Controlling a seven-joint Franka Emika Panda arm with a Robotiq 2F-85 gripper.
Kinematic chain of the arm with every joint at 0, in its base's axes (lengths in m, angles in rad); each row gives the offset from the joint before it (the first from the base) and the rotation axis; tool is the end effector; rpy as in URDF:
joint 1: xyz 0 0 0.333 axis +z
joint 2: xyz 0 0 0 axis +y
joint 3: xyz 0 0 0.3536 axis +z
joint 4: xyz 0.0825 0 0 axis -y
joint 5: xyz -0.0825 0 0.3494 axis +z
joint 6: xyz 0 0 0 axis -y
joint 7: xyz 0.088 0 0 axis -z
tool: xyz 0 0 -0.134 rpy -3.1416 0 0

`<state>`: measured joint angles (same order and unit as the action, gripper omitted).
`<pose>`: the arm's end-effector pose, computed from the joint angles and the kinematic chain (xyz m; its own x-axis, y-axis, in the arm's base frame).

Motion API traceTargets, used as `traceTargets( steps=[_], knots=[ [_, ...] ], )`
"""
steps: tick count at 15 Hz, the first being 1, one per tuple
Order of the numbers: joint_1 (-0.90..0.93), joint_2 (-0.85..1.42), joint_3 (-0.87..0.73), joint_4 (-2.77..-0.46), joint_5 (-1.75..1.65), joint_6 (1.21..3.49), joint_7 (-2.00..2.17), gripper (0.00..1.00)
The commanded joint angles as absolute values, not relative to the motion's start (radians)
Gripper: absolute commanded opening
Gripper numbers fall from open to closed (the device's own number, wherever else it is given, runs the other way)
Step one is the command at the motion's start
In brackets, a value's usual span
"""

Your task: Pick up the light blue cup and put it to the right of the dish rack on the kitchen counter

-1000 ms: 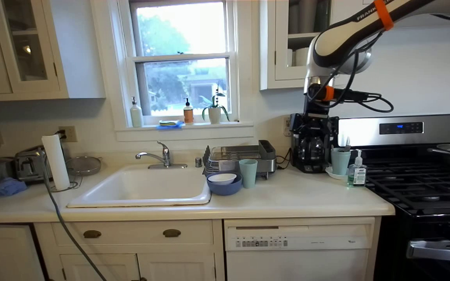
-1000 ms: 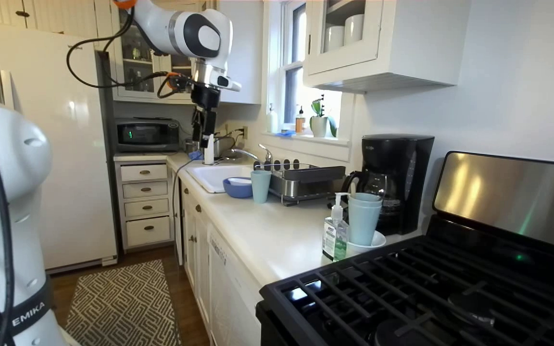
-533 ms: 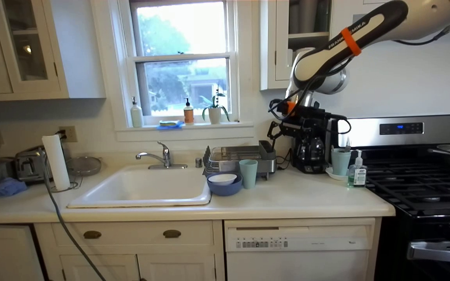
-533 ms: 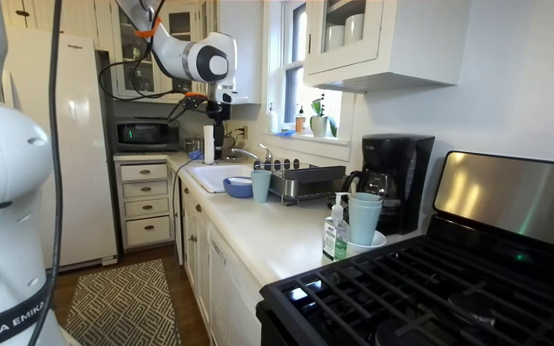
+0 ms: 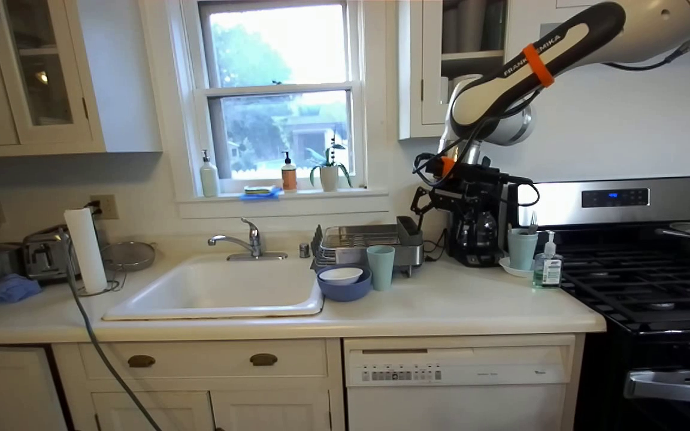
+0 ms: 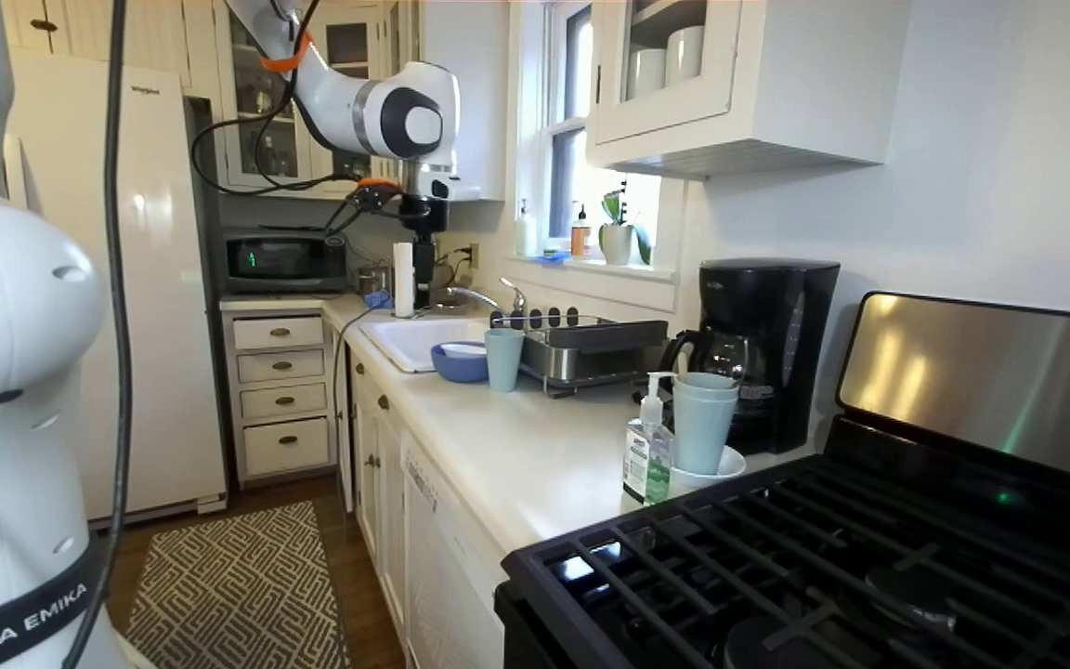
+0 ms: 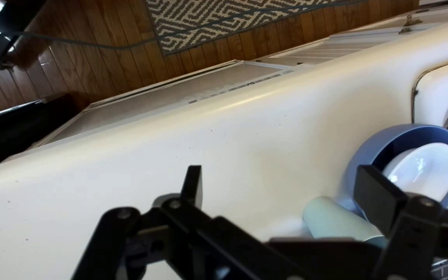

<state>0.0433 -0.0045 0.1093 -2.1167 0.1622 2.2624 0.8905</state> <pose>0.5229 0.0882 0.4588 0.6746 -0.7380 -0.0176 -0.7259 -0.6588 -0.1975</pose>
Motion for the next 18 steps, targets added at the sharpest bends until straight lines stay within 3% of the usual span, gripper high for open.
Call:
traceTargets(
  steps=[1, 14, 18],
  knots=[
    [0.053, 0.04, 0.094, -2.082, 0.227, 2.314, 0.866, 1.0],
    [0.119, 0.389, 0.019, -1.833, 0.156, 2.584, 0.979, 1.0],
    [0.149, 0.46, -0.024, -1.759, 0.146, 2.599, 1.027, 0.85]
  ],
)
